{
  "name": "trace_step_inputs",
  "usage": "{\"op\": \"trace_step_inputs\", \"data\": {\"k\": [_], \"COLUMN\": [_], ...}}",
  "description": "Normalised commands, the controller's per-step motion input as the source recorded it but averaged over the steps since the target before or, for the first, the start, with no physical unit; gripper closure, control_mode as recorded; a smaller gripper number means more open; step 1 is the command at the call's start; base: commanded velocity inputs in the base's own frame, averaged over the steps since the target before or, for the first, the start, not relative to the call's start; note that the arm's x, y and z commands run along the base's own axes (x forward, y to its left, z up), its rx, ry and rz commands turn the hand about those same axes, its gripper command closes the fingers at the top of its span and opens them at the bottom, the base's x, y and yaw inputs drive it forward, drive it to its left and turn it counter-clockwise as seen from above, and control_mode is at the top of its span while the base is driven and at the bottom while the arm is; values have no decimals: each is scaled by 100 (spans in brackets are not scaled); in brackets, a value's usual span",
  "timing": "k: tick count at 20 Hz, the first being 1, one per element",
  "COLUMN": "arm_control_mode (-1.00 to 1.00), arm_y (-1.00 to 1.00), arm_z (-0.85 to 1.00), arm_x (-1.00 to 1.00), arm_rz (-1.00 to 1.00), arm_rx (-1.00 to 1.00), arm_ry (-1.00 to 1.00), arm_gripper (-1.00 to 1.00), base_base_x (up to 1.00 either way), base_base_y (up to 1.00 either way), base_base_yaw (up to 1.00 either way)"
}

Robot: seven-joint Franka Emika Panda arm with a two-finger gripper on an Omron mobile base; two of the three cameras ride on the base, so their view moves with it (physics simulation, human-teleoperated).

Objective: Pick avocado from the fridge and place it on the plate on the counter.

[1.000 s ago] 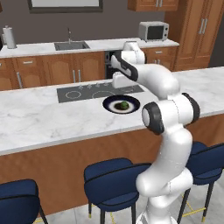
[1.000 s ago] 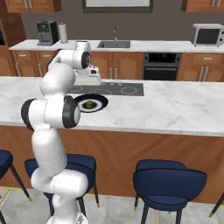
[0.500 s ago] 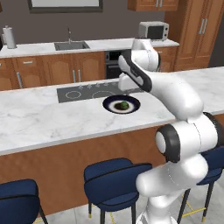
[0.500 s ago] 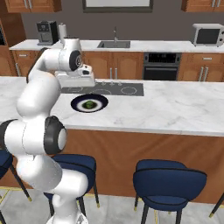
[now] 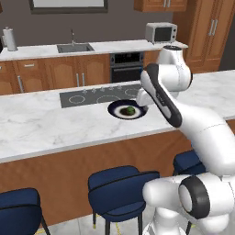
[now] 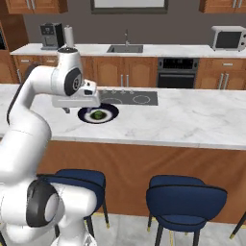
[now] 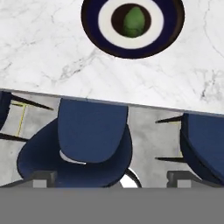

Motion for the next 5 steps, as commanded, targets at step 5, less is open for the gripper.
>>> {"op": "trace_step_inputs", "data": {"k": [5], "arm_control_mode": [-100], "arm_y": [-9], "arm_z": [2], "arm_x": [-100], "arm_rz": [0], "arm_rx": [0], "arm_ry": [-13], "arm_gripper": [-100], "base_base_x": [0], "base_base_y": [0], "base_base_yaw": [0]}}
